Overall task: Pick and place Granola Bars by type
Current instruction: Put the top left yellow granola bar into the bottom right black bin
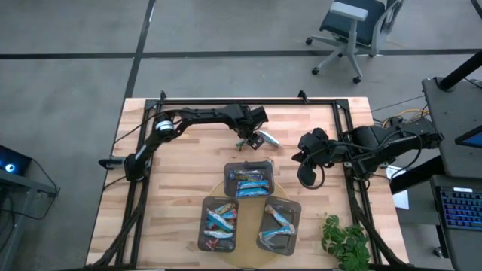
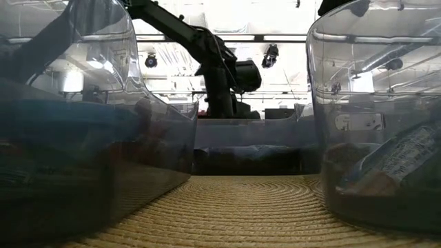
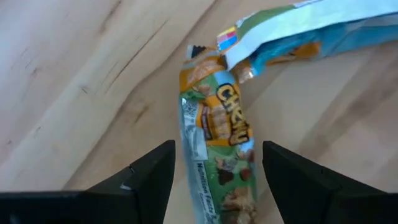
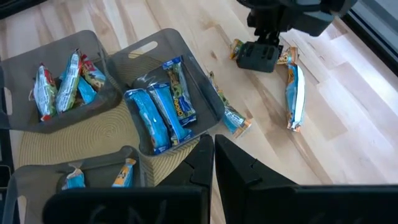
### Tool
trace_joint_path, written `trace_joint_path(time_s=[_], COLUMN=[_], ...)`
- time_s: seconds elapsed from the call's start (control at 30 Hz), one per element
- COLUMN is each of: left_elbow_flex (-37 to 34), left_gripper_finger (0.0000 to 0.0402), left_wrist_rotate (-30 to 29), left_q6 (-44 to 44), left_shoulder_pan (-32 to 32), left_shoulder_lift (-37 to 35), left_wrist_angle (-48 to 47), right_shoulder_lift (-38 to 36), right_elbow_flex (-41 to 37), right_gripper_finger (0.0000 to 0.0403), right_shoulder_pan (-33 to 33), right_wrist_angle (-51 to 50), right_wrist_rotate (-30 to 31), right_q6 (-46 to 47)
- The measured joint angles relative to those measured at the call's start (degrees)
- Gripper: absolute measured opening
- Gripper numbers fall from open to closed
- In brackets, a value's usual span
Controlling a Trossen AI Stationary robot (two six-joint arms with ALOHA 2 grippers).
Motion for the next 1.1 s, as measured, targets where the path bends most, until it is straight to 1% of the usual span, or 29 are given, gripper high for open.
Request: trace_joint_path(time_s=[0.17, 0.27, 0.37, 0.6, 0.73, 0.83, 1.1], left_elbow_flex=[0.0, 0.0, 0.0, 0.0, 0.0, 0.0, 0.0], left_gripper_finger=[0.0221, 0.0212, 0.0192, 0.0131, 0.0109, 0.0102, 0.0100], left_wrist_rotate=[-0.5, -0.5, -0.7, -1.4, -1.4, -1.2, -0.4], left_q6=[-0.4, -0.5, -0.8, -0.8, -0.4, -0.4, 0.1], left_shoulder_pan=[-0.1, -0.1, -0.1, 0.0, 0.0, 0.0, 0.0], left_shoulder_lift=[1.3, 1.6, 2.0, 2.1, 2.1, 2.1, 2.1], left_wrist_angle=[0.1, 0.1, 0.0, -0.3, -0.4, -0.5, -0.6], right_shoulder_lift=[0.0, 0.0, 0.0, 0.0, 0.0, 0.0, 0.0], right_elbow_flex=[0.0, 0.0, 0.0, 0.0, 0.0, 0.0, 0.0], right_gripper_finger=[0.0008, 0.0009, 0.0009, 0.0009, 0.0009, 0.0009, 0.0009], right_shoulder_pan=[0.0, 0.0, 0.0, 0.0, 0.0, 0.0, 0.0], right_wrist_angle=[0.0, 0.0, 0.0, 0.0, 0.0, 0.0, 0.0], right_wrist_rotate=[0.0, 0.0, 0.0, 0.0, 0.0, 0.0, 0.0], right_q6=[0.3, 0.2, 0.2, 0.2, 0.2, 0.2, 0.2])
